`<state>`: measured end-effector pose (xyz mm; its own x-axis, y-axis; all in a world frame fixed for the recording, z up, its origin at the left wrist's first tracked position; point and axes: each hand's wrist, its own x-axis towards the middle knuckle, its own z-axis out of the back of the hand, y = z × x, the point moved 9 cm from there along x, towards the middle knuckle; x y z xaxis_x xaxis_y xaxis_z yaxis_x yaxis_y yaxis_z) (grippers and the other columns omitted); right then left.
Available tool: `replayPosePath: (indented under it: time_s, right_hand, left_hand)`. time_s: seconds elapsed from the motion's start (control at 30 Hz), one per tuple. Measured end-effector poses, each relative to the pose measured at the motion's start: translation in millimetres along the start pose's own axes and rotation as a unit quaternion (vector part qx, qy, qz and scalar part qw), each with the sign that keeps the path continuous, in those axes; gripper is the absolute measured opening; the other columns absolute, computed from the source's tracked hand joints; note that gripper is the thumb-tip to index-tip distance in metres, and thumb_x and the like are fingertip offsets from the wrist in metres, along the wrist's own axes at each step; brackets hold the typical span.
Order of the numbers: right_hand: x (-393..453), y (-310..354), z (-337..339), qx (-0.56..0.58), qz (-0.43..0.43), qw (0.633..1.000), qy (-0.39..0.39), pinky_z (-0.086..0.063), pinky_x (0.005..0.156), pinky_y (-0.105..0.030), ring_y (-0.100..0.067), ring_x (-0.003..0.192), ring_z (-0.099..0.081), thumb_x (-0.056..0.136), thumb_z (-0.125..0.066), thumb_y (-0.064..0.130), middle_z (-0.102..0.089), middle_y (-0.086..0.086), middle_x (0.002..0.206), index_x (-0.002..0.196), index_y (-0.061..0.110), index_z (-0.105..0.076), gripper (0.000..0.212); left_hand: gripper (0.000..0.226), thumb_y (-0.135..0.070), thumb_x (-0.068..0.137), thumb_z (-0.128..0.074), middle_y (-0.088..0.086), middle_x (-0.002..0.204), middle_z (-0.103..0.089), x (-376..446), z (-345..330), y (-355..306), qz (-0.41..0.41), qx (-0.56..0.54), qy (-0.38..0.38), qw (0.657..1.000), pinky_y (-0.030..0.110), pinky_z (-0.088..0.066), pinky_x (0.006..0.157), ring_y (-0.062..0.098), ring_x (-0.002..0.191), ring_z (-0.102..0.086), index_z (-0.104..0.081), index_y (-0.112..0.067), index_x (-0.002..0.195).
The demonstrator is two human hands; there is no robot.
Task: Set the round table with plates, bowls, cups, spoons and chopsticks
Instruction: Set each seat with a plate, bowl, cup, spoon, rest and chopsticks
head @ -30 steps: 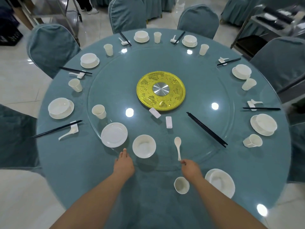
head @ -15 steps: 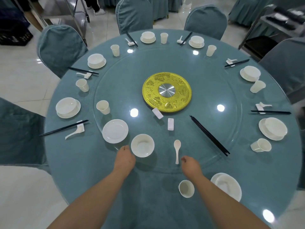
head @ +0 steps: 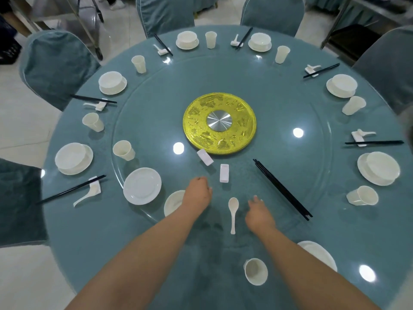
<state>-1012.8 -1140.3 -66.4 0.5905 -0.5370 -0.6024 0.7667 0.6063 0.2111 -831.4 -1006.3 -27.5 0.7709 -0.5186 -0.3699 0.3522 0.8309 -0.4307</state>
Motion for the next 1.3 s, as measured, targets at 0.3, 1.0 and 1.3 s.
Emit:
replayPosePath:
  time_s: [0.3, 1.0, 1.3]
  right_hand:
    - [25, 5, -13, -0.062, 0.024, 0.998, -0.002, -0.027, 0.119, -0.038, -0.025, 0.151, 0.005, 0.092, -0.036, 0.001, 0.007, -0.001, 0.164, 0.155, 0.009, -0.012, 0.068]
    - [32, 3, -14, -0.058, 0.037, 0.996, 0.049, -0.030, 0.117, -0.038, -0.025, 0.151, 0.005, 0.094, -0.042, 0.005, 0.007, 0.000, 0.164, 0.155, 0.010, -0.011, 0.069]
    - [-15, -21, 13, 0.581, -0.106, 0.807, 0.002, -0.046, 0.061, -0.030, -0.022, 0.076, -0.064, 0.099, -0.044, 0.017, -0.071, -0.019, 0.101, 0.096, 0.009, -0.068, 0.025]
  left_hand:
    - [0.062, -0.049, 0.088, -0.061, 0.019, 0.123, -0.051, 64, -44, -33, 0.020, 0.043, 0.026, 0.999, 0.037, -0.043, 0.096, 0.033, 0.113, -0.053, -0.050, 0.000, 0.124]
    - [0.034, -0.032, 0.089, -0.061, 0.016, 0.105, -0.067, 52, -54, -52, 0.034, 0.093, 0.086, 0.991, 0.033, -0.047, 0.070, 0.032, 0.096, -0.065, -0.065, -0.001, 0.102]
    - [0.034, -0.041, 0.077, -0.073, 0.005, 0.073, -0.069, -27, -72, -84, 0.061, -0.201, 0.186, 0.960, 0.028, -0.052, 0.069, 0.015, 0.066, -0.061, -0.069, -0.007, 0.083]
